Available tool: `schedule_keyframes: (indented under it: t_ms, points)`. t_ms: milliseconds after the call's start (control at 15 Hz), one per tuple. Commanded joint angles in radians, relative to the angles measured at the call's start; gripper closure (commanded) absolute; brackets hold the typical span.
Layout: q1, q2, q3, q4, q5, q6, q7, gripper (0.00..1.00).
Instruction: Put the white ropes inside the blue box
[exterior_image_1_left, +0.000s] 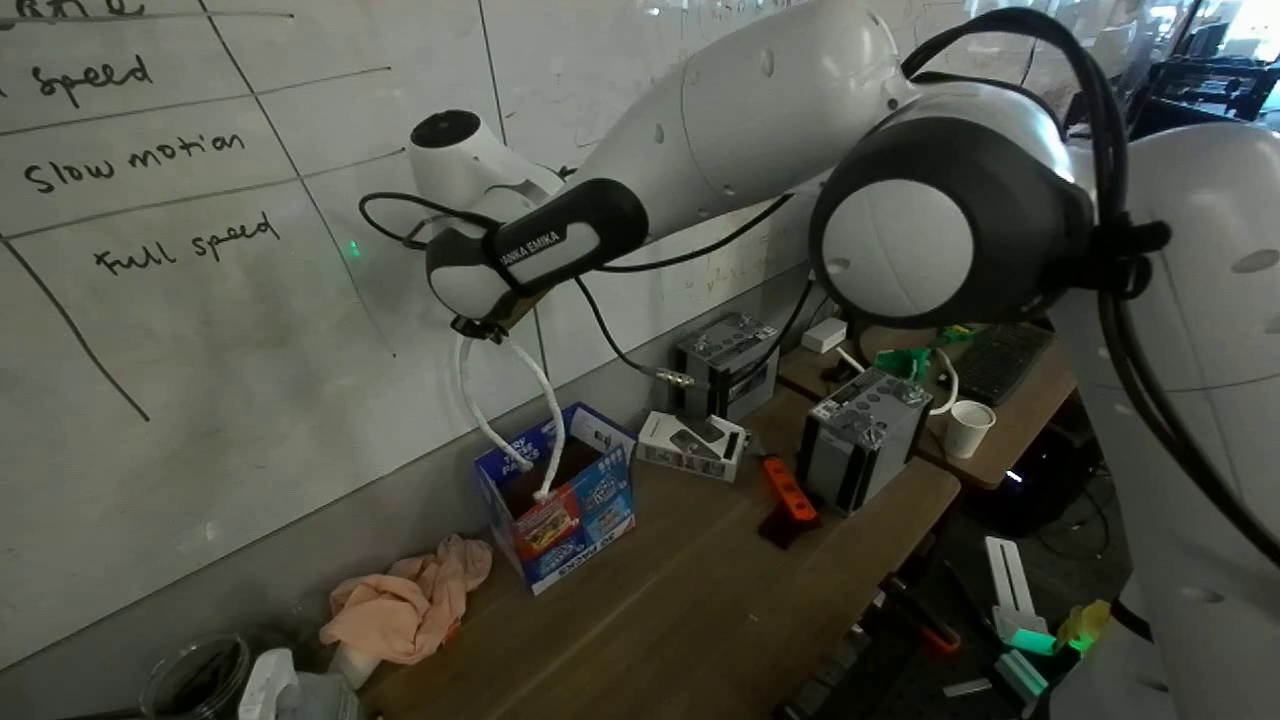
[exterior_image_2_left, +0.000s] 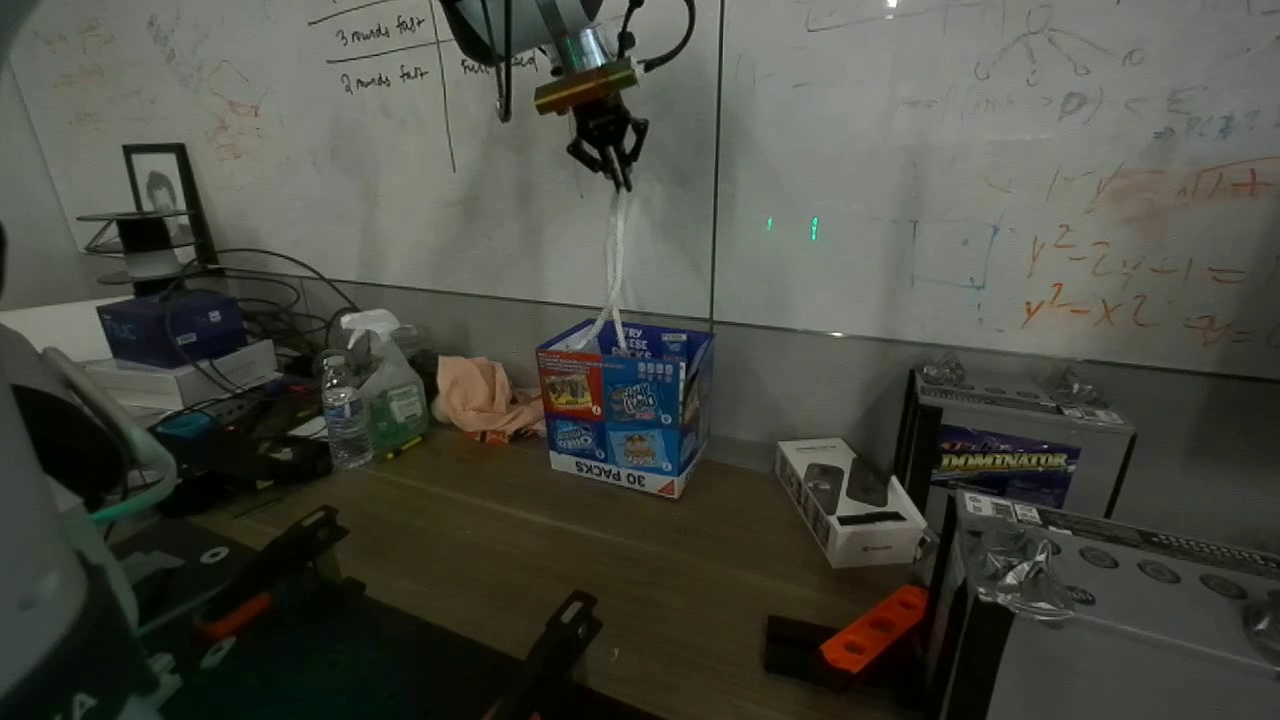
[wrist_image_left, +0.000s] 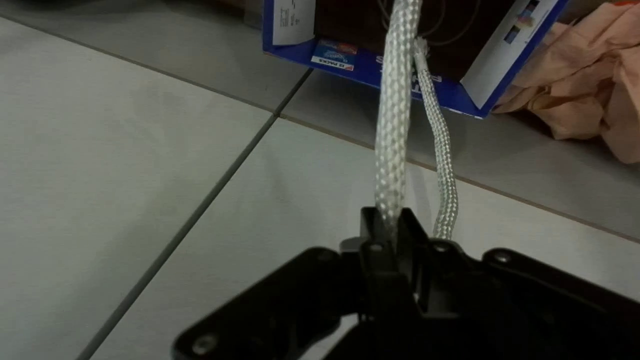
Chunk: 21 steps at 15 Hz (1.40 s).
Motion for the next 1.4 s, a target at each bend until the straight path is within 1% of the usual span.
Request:
schedule_keyframes:
  t_ms: [0,200,267,600,800,1067,1333]
  points:
    - [-0.029,0.052,0.010,0.068,0.030,0.006,-0.086,0.93]
    - [-0.080,0.067,0.056,0.073,0.101,0.020,-0.209,0.93]
    - [-0.103,0.073,0.081,0.077,0.139,0.015,-0.270,0.93]
    - [-0.191,0.082,0.163,0.062,0.267,-0.029,-0.511,0.94]
    - [-0.237,0.097,0.202,0.065,0.328,-0.081,-0.640,0.94]
    - [-0.252,0.119,0.202,0.074,0.337,-0.130,-0.709,0.94]
    - [-0.256,0.144,0.195,0.091,0.343,-0.159,-0.728,0.94]
